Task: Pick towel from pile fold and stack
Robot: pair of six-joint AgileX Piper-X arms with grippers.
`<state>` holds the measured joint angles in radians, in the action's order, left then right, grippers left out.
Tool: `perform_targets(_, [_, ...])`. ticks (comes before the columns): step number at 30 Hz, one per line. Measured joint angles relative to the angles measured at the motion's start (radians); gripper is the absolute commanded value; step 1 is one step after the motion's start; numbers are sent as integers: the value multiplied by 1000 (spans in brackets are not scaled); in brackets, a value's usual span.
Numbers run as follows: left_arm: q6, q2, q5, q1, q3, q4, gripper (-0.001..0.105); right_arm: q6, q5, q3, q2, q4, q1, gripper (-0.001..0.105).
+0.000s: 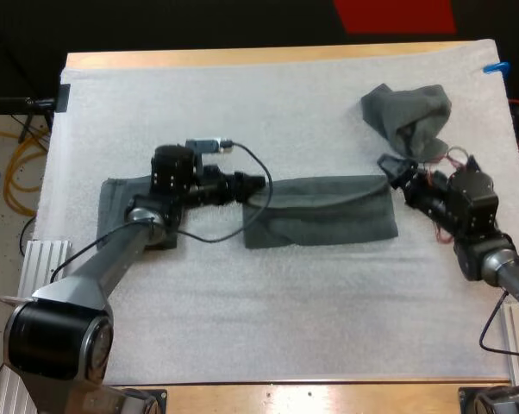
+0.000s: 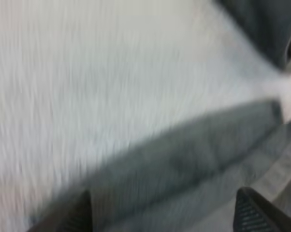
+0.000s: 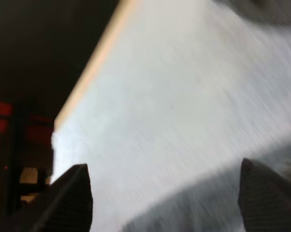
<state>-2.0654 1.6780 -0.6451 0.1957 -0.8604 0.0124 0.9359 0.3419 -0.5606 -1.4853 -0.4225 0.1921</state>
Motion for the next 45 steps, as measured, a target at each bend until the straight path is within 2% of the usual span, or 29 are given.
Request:
perform_targets(4, [38,-53,34,-9,-30,0,60,75,11,-70,0,7,0,63])
perform_targets(6, [101,-105,61,-9,-30,20,60,111,11,-103,5,33,0,63])
perform_targets(11, [287,-265,173,-9,-30,162,61,231,11,-151,68,175,0,63])
perform_targets(13, [337,-328,196,-9,-30,234,65,270,11,-161,107,248,0,63])
perform_targets(15, [360,-387,207,-9,-30,302,74,312,11,-170,155,323,0,63])
perform_targets(18, [362,-473,208,-9,-30,396,81,377,-3,-178,232,455,0,63])
perform_targets(22, [350,-585,196,-9,-30,516,81,467,-67,-196,340,661,0,63])
perform_targets(27, [325,-681,127,-9,-30,658,81,517,-184,-208,452,901,0,63])
perform_targets(30, [292,-705,96,-9,-30,713,81,544,-249,-208,464,990,0,63])
perform_targets(34, [272,-705,90,-9,-30,731,81,584,-281,-213,405,1007,0,63])
perform_targets(38, [255,-705,88,-9,-30,734,81,598,-276,-241,263,1002,0,63])
perform_targets(45, [217,-705,66,-9,-30,734,81,598,-159,-351,-61,1002,0,63])
